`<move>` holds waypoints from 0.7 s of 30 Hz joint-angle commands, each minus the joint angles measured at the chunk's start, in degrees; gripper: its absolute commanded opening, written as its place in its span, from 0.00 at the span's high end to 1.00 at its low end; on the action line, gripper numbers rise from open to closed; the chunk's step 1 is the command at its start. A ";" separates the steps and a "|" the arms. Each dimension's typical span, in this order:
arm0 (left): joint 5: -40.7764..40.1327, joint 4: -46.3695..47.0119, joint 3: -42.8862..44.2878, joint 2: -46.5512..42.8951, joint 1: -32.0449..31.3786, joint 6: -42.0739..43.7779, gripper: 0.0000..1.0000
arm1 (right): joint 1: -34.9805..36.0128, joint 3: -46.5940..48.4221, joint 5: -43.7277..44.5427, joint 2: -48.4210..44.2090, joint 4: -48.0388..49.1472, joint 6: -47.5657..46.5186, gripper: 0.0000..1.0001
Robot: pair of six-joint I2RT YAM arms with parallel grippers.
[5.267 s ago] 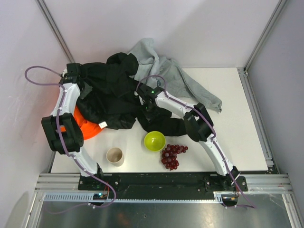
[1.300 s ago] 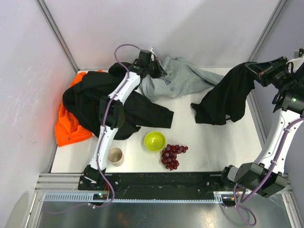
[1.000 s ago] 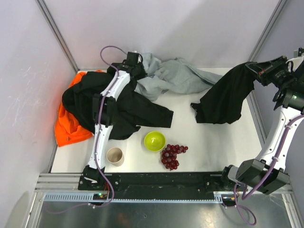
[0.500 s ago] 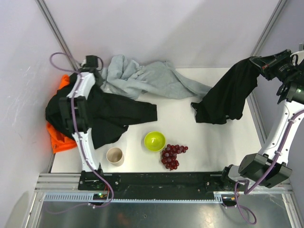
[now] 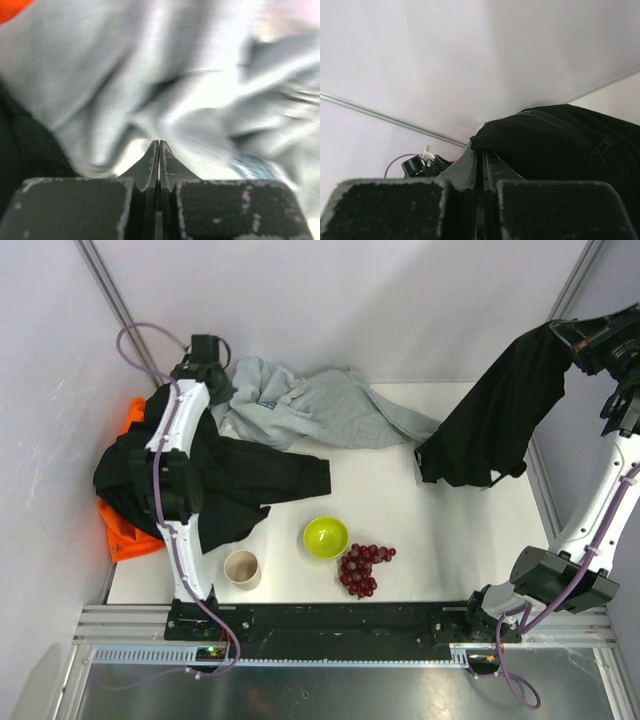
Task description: Pick out a specific cloth from the pile
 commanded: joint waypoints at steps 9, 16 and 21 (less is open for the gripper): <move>24.46 4.81 21.10 3.93 -13.72 -0.58 0.60 | -0.30 3.78 0.55 -2.50 2.59 2.09 1.00; 32.68 6.87 20.66 14.53 -19.17 -3.56 0.22 | -0.30 1.47 0.61 -3.58 1.96 1.69 1.00; 36.06 9.24 17.66 18.30 -21.60 -4.90 0.29 | -0.30 -0.41 0.60 -4.22 1.48 1.12 1.00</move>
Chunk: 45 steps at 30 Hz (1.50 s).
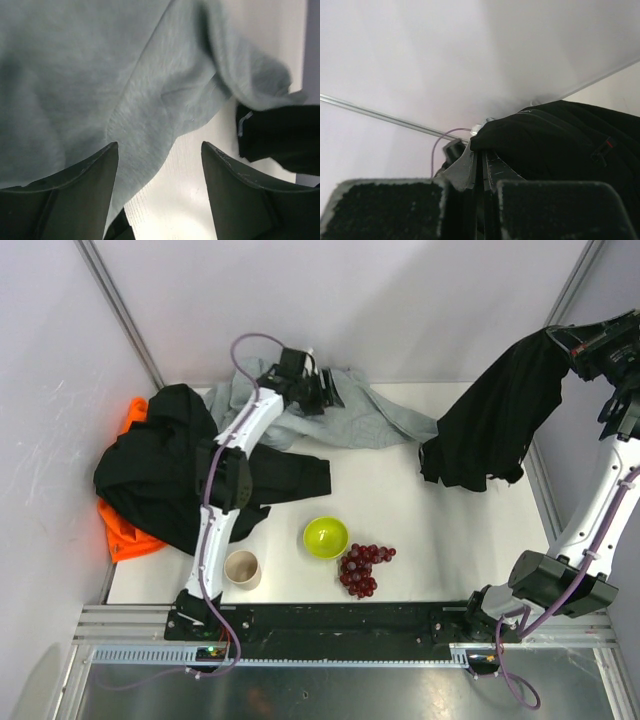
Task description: Pick out a specific cloth from the pile
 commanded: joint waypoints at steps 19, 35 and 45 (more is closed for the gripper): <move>-21.41 -7.44 -4.81 8.42 1.05 8.74 0.42 | -1.48 2.09 -0.88 -2.69 -0.59 -0.75 1.00; -39.60 -19.59 -18.36 0.00 18.67 9.13 0.54 | -3.61 12.31 1.95 1.35 1.11 1.90 1.00; -31.59 -19.43 -14.12 -6.33 19.72 12.50 0.41 | -1.20 18.53 3.79 8.94 2.65 0.83 1.00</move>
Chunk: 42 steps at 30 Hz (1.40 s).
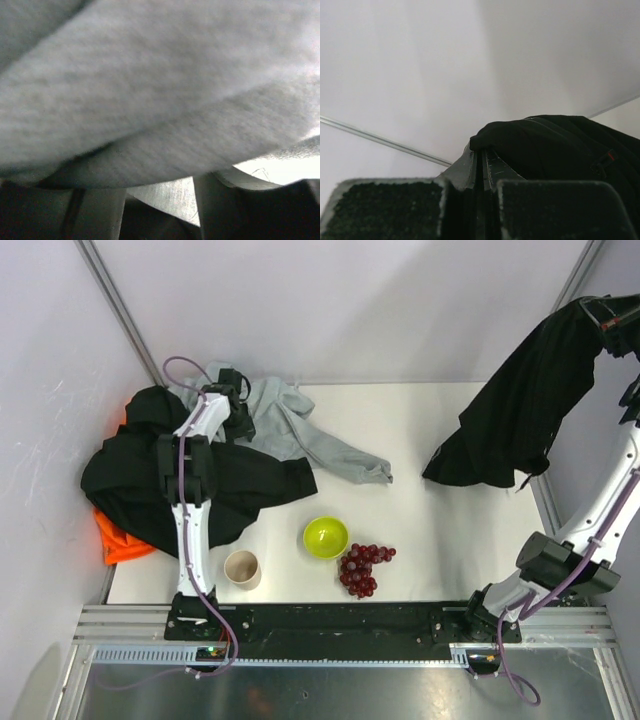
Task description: Pick out a specific cloth from the pile
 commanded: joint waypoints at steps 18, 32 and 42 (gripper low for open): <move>26.84 4.79 9.21 -24.86 -1.26 -4.64 0.00 | 15.52 -44.72 26.11 2.09 3.48 -24.26 1.00; 27.33 8.11 3.51 -32.14 -1.32 -3.99 0.00 | 17.21 -42.20 31.44 -5.43 -3.40 -27.34 0.04; 25.16 12.81 -10.37 -40.45 -1.63 0.67 0.00 | 22.51 -44.98 31.41 -18.47 3.72 -27.46 0.01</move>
